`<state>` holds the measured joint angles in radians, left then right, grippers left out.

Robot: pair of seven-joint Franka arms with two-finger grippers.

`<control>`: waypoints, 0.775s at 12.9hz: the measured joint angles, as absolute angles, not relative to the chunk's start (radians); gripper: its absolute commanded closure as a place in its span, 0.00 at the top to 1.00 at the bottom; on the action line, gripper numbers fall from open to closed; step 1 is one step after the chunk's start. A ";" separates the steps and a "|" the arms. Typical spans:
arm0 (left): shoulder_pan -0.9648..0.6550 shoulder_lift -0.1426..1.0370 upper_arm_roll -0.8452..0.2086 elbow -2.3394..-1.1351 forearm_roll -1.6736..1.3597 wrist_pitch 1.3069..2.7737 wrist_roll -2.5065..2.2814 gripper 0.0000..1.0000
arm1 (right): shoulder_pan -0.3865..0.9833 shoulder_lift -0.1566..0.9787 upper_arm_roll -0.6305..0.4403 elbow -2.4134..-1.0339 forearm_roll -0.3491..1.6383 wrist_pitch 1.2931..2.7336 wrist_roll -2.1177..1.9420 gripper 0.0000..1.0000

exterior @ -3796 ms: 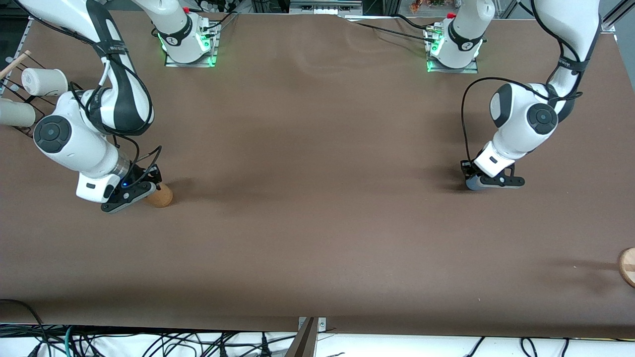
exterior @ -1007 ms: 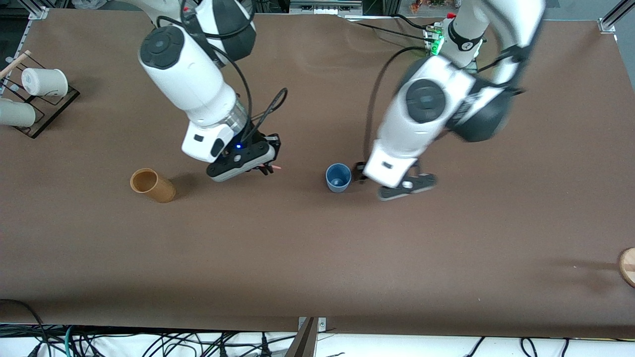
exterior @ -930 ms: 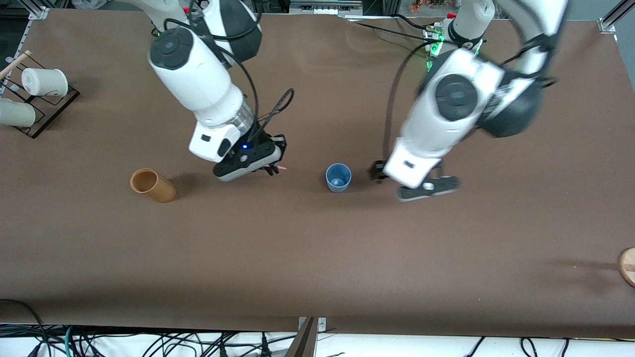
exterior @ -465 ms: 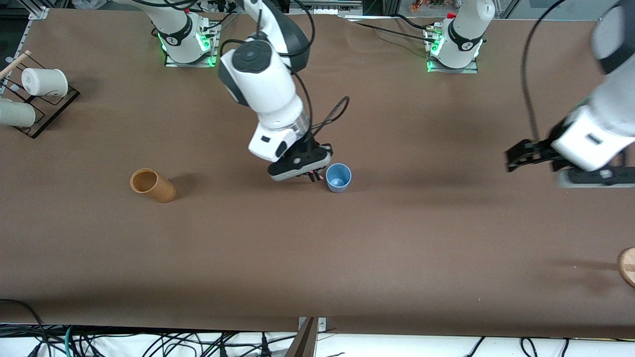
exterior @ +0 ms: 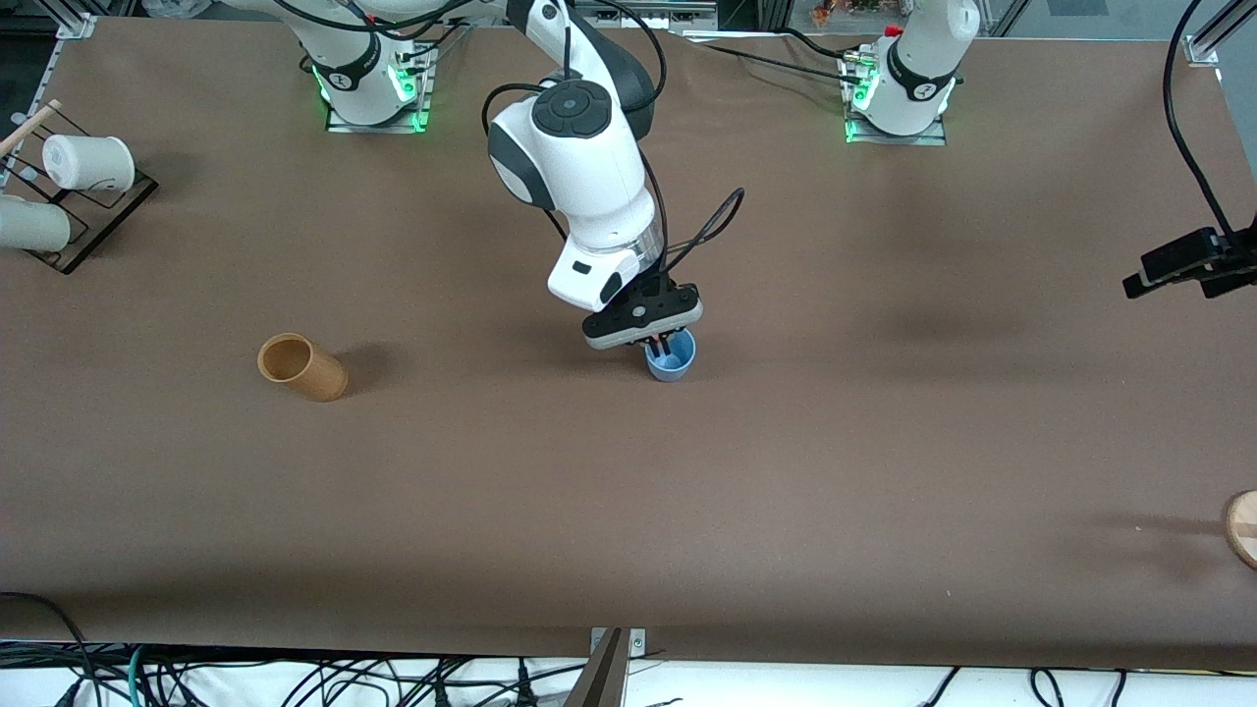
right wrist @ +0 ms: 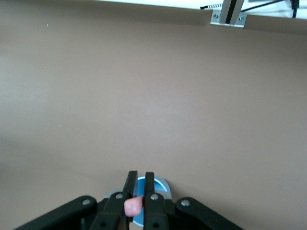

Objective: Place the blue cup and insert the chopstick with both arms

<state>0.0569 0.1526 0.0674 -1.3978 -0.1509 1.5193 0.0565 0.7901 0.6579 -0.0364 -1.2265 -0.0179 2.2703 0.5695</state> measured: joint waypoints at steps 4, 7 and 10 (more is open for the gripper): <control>-0.031 0.113 0.058 -1.416 -0.090 1.488 0.028 1.00 | 0.816 0.704 -0.037 -1.228 -0.028 2.269 0.610 0.87; -0.047 0.114 0.054 -1.428 -0.079 1.481 0.024 1.00 | 0.813 0.713 -0.054 -1.226 -0.034 2.268 0.611 1.00; -0.055 0.122 0.048 -1.438 -0.079 1.481 0.024 1.00 | 0.810 0.708 -0.112 -1.208 -0.036 2.179 0.606 1.00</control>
